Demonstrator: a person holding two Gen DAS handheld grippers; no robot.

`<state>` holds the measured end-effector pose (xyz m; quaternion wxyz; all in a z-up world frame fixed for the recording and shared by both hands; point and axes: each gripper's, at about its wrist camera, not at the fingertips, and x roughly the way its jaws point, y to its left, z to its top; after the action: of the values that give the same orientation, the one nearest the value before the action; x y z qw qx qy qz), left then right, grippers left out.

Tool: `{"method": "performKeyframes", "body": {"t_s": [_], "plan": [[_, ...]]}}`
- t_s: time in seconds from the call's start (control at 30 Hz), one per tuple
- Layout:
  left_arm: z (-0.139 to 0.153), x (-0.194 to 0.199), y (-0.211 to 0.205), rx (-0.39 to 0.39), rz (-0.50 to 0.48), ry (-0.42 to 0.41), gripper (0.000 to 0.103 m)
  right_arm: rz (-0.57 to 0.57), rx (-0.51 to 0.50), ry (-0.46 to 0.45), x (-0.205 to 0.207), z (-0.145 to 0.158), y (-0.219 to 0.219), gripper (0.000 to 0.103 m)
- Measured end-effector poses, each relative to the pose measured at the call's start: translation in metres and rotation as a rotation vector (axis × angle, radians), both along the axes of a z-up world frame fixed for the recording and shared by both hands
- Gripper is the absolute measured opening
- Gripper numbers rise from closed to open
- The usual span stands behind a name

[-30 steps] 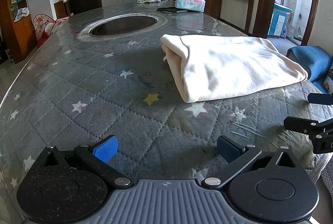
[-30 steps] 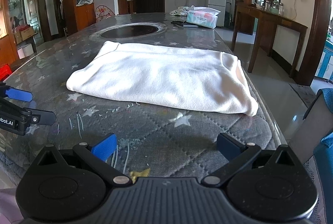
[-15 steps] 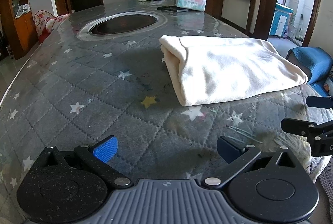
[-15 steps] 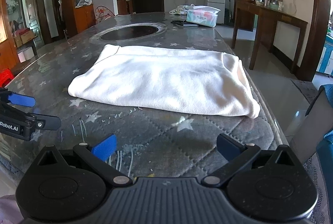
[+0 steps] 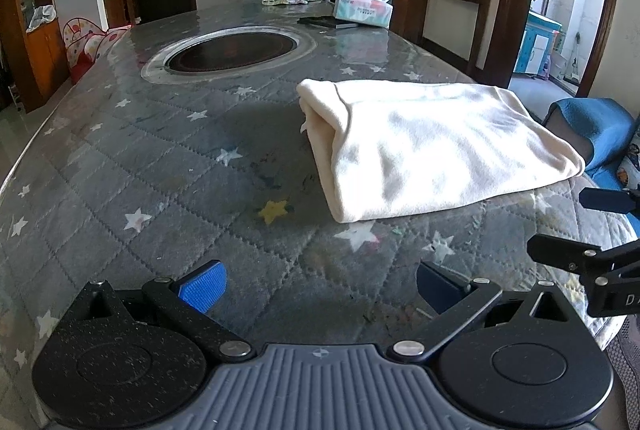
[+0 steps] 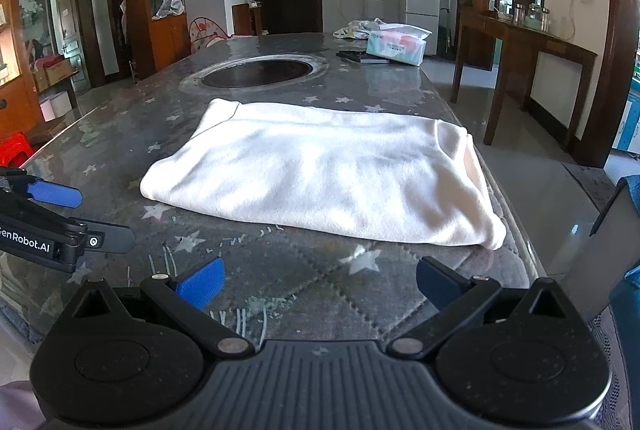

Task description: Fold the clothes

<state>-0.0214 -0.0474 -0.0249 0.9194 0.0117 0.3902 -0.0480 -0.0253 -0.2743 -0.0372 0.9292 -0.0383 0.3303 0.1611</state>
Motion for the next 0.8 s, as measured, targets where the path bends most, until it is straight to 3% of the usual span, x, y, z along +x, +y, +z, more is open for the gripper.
{"method": "performKeyframes", "body": {"t_s": [0.8], "plan": [[0.0091,0.0039,-0.0070,-0.016,-0.009,-0.029,0.103,0.016,0.003,-0.026,-0.0001,0.0085,0.0053,0.103]]}}
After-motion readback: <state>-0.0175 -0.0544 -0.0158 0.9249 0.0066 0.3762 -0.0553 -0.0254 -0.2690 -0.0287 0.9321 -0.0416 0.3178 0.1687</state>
